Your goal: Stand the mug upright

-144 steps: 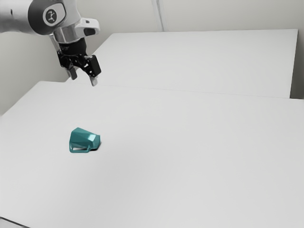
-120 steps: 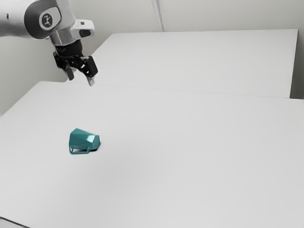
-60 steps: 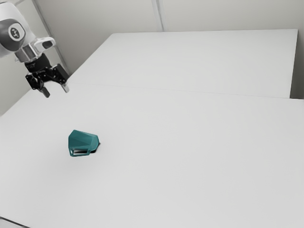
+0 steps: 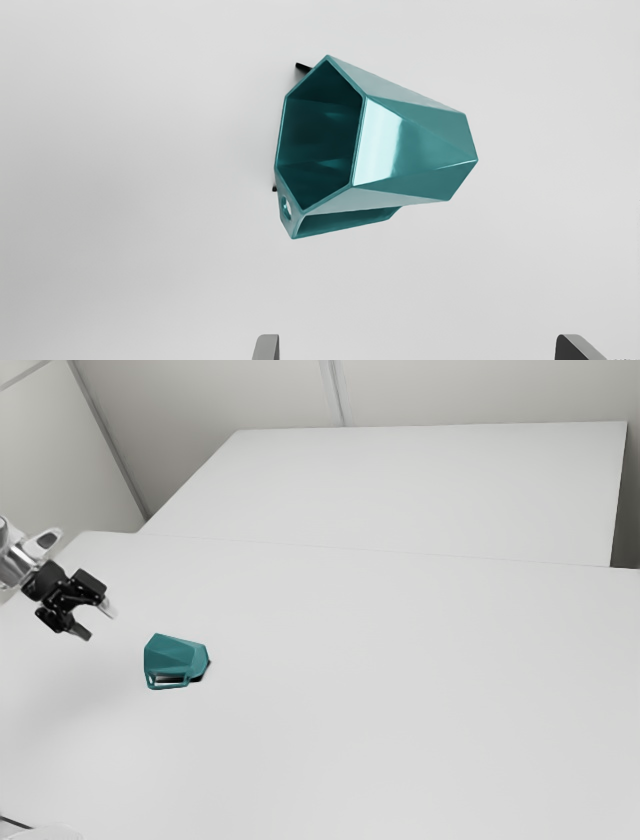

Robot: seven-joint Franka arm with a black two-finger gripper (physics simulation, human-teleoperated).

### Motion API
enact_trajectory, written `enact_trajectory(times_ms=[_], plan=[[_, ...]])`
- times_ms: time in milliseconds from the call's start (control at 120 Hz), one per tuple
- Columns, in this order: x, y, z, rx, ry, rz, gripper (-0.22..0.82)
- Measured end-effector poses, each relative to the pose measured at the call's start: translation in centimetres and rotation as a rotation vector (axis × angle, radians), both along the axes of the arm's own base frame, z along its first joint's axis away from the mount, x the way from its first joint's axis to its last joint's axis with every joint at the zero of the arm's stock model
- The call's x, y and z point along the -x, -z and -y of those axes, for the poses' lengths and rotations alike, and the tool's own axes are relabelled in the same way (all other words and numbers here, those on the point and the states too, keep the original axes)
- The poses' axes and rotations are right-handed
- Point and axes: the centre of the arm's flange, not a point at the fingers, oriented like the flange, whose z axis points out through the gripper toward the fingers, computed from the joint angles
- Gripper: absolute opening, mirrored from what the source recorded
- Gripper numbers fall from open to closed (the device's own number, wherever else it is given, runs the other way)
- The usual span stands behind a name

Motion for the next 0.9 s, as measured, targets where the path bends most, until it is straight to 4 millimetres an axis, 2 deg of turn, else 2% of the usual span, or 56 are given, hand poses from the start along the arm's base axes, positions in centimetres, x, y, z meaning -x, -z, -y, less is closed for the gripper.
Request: enact_trajectory(times_ms=[125, 233, 375, 600, 900], plan=[[-1.0, 2.5, -0.1, 0.06, 0.042, 0.085, 0.6], [-0.8, 4.8, -1.6, 0.112, 0.03, 0.158, 0.6], [-1.3, 7.7, -1.9, 0.172, 0.043, 0.238, 0.6], [-2.4, 10.5, -1.2, 0.221, 0.08, 0.344, 0.6], [-2.9, 12.8, 1.8, 0.268, 0.135, 0.417, 0.6]])
